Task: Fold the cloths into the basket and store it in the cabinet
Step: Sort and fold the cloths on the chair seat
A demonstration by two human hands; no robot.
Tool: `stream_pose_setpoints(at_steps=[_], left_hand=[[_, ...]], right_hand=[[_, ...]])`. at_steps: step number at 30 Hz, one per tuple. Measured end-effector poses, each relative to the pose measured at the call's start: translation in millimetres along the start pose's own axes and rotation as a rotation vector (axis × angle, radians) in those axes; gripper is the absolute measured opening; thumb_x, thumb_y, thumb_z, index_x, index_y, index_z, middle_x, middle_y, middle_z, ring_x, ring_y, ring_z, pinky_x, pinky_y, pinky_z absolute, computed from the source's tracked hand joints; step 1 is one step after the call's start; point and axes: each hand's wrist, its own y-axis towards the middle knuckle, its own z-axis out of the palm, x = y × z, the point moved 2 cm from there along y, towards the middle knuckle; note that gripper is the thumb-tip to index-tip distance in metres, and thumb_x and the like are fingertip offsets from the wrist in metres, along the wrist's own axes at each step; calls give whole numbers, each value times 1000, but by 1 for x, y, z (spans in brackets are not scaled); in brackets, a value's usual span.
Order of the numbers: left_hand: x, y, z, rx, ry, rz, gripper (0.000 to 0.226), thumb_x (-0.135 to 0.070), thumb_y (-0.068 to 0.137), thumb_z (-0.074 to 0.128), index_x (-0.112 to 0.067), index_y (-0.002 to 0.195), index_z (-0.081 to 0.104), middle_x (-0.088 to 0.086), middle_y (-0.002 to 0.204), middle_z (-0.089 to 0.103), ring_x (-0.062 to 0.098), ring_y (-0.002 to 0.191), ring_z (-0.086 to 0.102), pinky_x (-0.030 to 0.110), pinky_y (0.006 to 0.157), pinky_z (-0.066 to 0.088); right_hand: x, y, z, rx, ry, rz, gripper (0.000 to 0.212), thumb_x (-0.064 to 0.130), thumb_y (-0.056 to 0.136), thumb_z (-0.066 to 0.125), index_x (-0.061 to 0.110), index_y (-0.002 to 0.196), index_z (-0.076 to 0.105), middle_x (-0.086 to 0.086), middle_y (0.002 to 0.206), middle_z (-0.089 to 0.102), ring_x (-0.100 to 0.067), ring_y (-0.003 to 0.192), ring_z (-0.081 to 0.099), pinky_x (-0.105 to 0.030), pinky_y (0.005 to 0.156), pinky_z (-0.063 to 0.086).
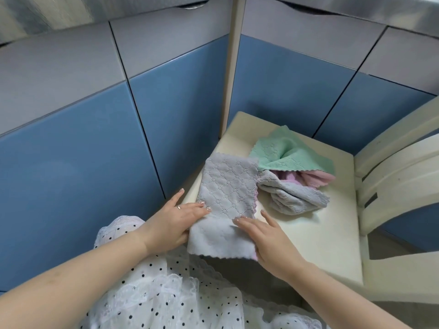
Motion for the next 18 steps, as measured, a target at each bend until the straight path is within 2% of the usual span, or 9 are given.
stream_pose_setpoints(at_steps=[1, 3, 5, 7, 9, 12, 14, 15, 18], left_hand=[[-1, 1, -4, -32, -86, -53, 40, -26, 87, 48, -17, 124, 59, -9, 121, 65, 11, 116, 58, 52, 114, 20], [-4, 6, -12, -105, -273, -176, 41, -41, 95, 36, -19, 121, 60, -8, 113, 68, 15, 107, 63, 46, 111, 30], [-7, 13, -18, -121, -525, -312, 43, -54, 96, 32, -30, 124, 55, -14, 116, 65, 11, 109, 61, 40, 100, 46], [-8, 23, -19, -128, -742, -443, 40, -54, 94, 39, -36, 128, 48, -22, 117, 62, 1, 109, 58, 37, 93, 51], [-9, 33, -17, -202, -871, -560, 42, -53, 90, 46, -41, 129, 42, -27, 118, 59, -5, 110, 55, 33, 95, 49], [-6, 51, -11, -284, -950, -717, 56, -48, 90, 51, -38, 140, 29, -11, 127, 59, 6, 117, 54, 35, 100, 47], [-2, 61, -6, -280, -967, -813, 67, -42, 90, 55, -32, 146, 19, 5, 134, 55, 24, 123, 52, 43, 103, 43], [0, 65, -4, -271, -976, -842, 70, -40, 90, 56, -32, 147, 16, 6, 138, 52, 26, 124, 50, 44, 104, 42], [6, 76, 1, -281, -958, -905, 69, -34, 92, 55, -31, 148, 15, 6, 139, 50, 24, 125, 51, 40, 105, 41]], right_hand=[[1, 4, -6, -42, 131, 94, 43, 19, 82, 45, 17, 123, 57, 6, 116, 65, -18, 107, 61, -36, 103, 41], [-2, 13, -14, -107, 338, 303, 24, 19, 91, 49, 23, 112, 59, 14, 100, 64, -18, 87, 64, -26, 79, 46], [-7, 26, -18, -187, 420, 426, 17, 19, 93, 50, 27, 106, 58, 14, 84, 64, -11, 68, 59, -23, 63, 42], [-11, 41, -20, -249, 467, 503, 9, 24, 93, 51, 29, 92, 58, 14, 65, 58, -3, 56, 48, -16, 52, 33], [-16, 56, -19, -293, 494, 587, 25, 25, 92, 52, 29, 68, 47, 12, 52, 48, -2, 50, 40, -16, 48, 30], [-26, 77, -15, -266, 561, 722, 26, 29, 94, 50, 29, 68, 44, 15, 62, 51, -3, 63, 48, -17, 53, 29], [-35, 86, -10, -201, 571, 781, 11, 30, 95, 46, 28, 93, 57, 10, 92, 63, -17, 91, 58, -24, 68, 34], [-39, 90, -9, -177, 559, 807, 20, 29, 95, 45, 24, 109, 59, 4, 105, 64, -22, 104, 57, -26, 75, 34], [-48, 99, -7, -144, 544, 860, 19, 28, 95, 43, 23, 106, 58, -1, 104, 63, -26, 105, 57, -29, 75, 34]])
